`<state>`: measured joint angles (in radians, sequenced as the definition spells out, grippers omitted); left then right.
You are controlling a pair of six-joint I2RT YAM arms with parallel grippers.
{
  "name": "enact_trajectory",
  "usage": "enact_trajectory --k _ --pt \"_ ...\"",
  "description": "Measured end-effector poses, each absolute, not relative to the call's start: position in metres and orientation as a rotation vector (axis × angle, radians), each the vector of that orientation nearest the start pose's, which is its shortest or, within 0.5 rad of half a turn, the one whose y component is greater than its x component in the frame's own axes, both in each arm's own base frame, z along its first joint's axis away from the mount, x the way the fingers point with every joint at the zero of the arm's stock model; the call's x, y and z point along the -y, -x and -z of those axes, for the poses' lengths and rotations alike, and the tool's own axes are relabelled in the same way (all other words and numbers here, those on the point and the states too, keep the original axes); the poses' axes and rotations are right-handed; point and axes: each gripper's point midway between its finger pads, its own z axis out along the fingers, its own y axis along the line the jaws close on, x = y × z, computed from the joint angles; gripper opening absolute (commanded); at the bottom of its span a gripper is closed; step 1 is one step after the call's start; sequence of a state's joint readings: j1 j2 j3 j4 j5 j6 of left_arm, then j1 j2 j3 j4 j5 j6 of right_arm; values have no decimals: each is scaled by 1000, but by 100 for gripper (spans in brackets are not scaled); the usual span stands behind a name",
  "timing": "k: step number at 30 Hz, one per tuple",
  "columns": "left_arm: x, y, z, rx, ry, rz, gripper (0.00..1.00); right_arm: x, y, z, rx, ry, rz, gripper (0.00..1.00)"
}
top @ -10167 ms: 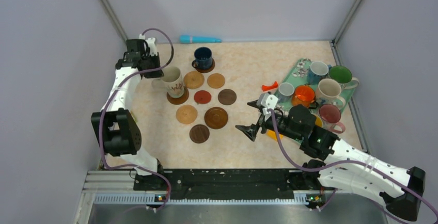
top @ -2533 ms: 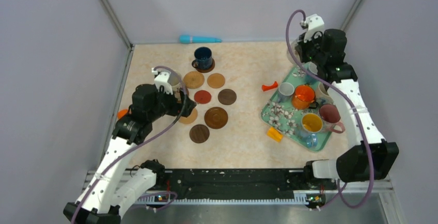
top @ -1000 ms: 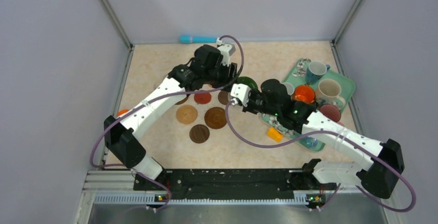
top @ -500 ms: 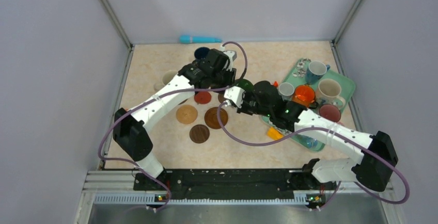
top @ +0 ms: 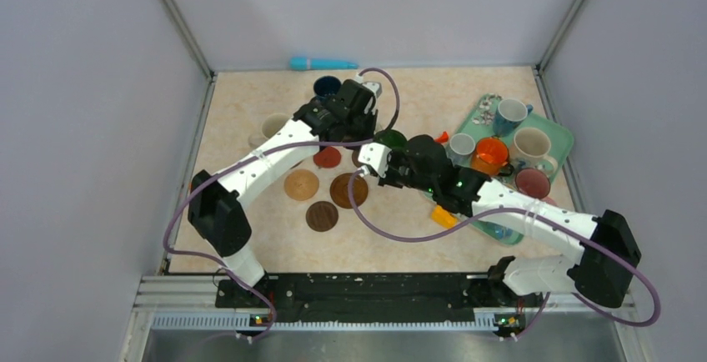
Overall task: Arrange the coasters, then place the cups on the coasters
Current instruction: Place the cup on the coaster.
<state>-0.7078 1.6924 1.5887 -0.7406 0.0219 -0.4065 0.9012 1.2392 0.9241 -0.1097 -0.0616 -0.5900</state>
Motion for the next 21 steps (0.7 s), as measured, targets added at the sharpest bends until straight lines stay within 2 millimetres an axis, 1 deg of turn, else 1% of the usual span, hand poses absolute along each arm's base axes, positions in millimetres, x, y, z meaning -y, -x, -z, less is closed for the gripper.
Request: enact_trajectory --k 3,5,6,8,10,11,13,14,15,18,21 --pt "298 -320 -196 -2465 -380 504 0 -308 -257 -207 -1442 1383 -277 30" --pt "294 -320 -195 -2470 -385 480 0 -310 -257 -210 -1435 1370 -286 44" --pt "292 -320 -194 -2474 -386 461 0 -311 -257 -212 -1435 1357 -292 52" --pt "284 -321 -191 -2482 -387 414 0 -310 -258 -215 -1446 1329 -301 63" --pt "276 -323 -190 -2489 -385 371 0 -308 -256 -217 -1469 1302 -318 76" --pt "273 -323 -190 -2490 -387 354 0 -307 -253 -219 -1481 1283 -332 83" --pt "264 -328 -192 -2491 -372 323 0 -303 -248 -230 -1488 1230 -368 90" --pt "260 -331 -194 -2486 -365 308 0 -301 -245 -236 -1487 1203 -388 97" --pt "255 -336 -196 -2480 -354 293 0 -298 -240 -243 -1483 1170 -418 99" --pt "239 -350 -202 -2461 -311 254 0 -288 -225 -265 -1454 1067 -502 99" --pt "218 -366 -208 -2445 -267 219 0 -279 -212 -277 -1439 985 -576 99"
